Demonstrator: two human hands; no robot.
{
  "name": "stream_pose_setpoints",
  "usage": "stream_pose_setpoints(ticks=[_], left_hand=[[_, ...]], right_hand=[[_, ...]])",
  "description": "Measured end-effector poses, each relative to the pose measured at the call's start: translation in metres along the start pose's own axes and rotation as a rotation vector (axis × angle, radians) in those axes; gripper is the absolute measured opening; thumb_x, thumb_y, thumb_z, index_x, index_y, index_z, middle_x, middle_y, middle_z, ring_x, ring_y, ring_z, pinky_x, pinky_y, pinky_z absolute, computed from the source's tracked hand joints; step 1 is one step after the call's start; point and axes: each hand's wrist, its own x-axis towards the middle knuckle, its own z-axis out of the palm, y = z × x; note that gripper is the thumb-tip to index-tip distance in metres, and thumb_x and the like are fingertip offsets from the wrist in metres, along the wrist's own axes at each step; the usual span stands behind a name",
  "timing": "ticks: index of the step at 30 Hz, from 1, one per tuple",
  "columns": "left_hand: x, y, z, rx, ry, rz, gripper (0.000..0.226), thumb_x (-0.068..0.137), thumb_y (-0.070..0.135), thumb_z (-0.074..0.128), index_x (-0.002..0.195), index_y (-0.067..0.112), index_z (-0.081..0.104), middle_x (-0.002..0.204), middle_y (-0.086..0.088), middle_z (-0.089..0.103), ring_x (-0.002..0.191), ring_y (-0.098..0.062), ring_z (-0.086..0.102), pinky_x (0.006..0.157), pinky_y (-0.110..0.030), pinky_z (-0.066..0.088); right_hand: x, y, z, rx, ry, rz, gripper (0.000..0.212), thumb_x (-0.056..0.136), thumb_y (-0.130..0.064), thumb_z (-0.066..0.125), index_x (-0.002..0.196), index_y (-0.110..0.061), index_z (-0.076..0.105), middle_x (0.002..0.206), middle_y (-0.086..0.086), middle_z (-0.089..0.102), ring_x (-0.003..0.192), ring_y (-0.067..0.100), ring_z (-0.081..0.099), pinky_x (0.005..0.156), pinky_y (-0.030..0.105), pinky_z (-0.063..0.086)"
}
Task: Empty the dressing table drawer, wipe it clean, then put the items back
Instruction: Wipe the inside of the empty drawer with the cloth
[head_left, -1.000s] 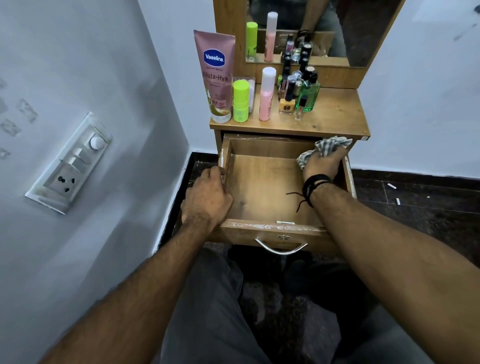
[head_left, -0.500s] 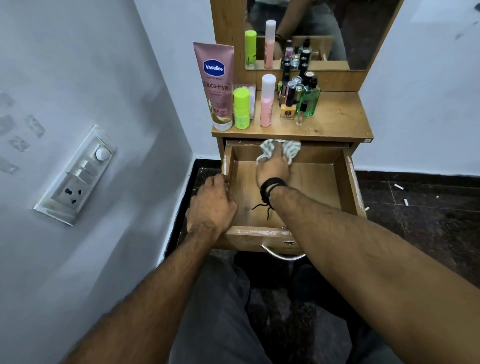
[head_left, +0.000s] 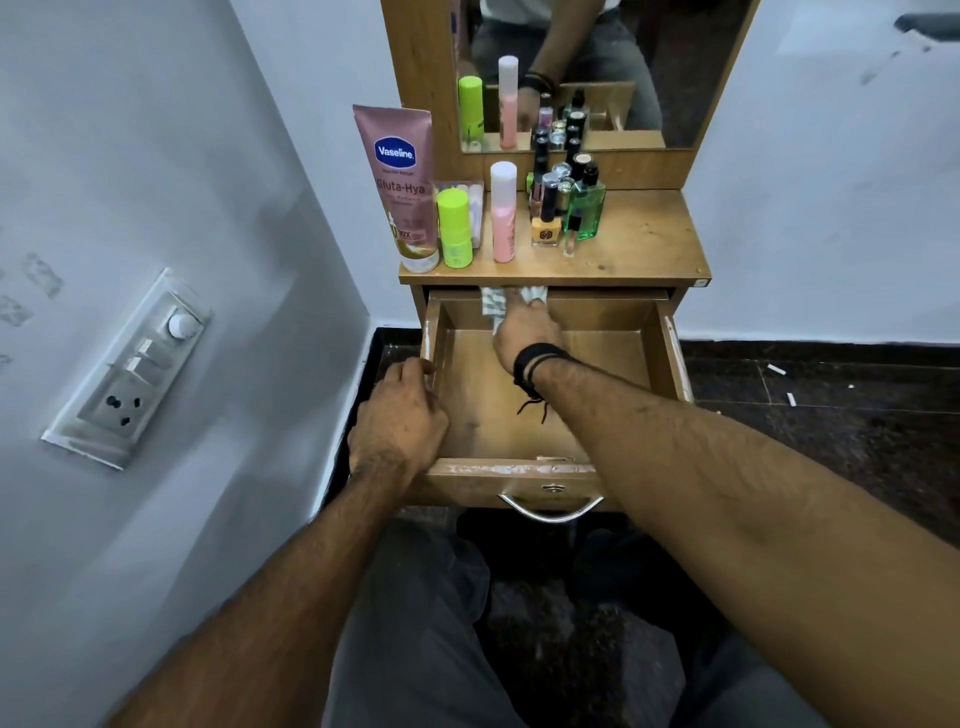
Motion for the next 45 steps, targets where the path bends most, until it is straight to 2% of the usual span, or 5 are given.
stream_pose_setpoints(ticks=[8,13,28,41,45], left_hand=[[-0.002,-0.002,0.0,-0.009,0.001,0.031,0.037,0.096,0.023,0.049,0.133,0.019,0.047,0.132,-0.007,0.056,0.111,-0.027,0.058,0.094,-0.05,0.051],[-0.001,-0.003,0.0,-0.038,0.024,0.032,0.035,0.097,0.022,0.048,0.131,0.017,0.048,0.129,-0.007,0.06,0.108,-0.025,0.058,0.092,-0.045,0.051],[-0.002,-0.003,-0.002,-0.11,0.061,-0.048,0.027,0.095,0.023,0.047,0.122,0.02,0.045,0.114,-0.004,0.064,0.085,-0.02,0.048,0.073,-0.041,0.043],[0.008,-0.014,0.006,-0.448,0.327,-0.104,0.07,0.096,0.064,0.018,0.135,0.015,0.047,0.142,-0.008,0.043,0.131,-0.025,0.041,0.106,-0.041,0.035],[0.007,-0.014,0.008,-0.451,0.322,-0.08,0.073,0.095,0.066,0.016,0.137,0.015,0.047,0.143,-0.008,0.043,0.131,-0.024,0.04,0.109,-0.041,0.035]], right_hand=[[-0.001,0.063,-0.033,0.224,0.249,0.319,0.054,0.101,-0.02,0.046,0.152,-0.013,0.03,0.145,0.019,0.041,0.124,0.039,0.052,0.099,0.04,0.045],[-0.004,0.046,-0.025,0.279,0.257,0.21,0.04,0.101,-0.019,0.046,0.139,-0.011,0.048,0.136,0.02,0.052,0.121,0.037,0.054,0.096,0.037,0.045],[0.001,-0.058,0.039,0.049,-0.058,-0.146,0.045,0.101,-0.033,0.049,0.145,-0.025,0.045,0.145,0.01,0.027,0.125,0.038,0.046,0.109,0.039,0.039],[-0.083,-0.011,0.007,-0.081,-0.595,-0.658,0.02,0.093,-0.02,0.064,0.109,-0.008,0.069,0.119,0.005,0.059,0.107,0.023,0.057,0.095,0.038,0.046],[-0.069,-0.024,0.006,-0.169,-0.532,-0.668,0.022,0.093,-0.017,0.06,0.112,-0.01,0.067,0.114,0.006,0.06,0.103,0.024,0.058,0.088,0.038,0.049]])
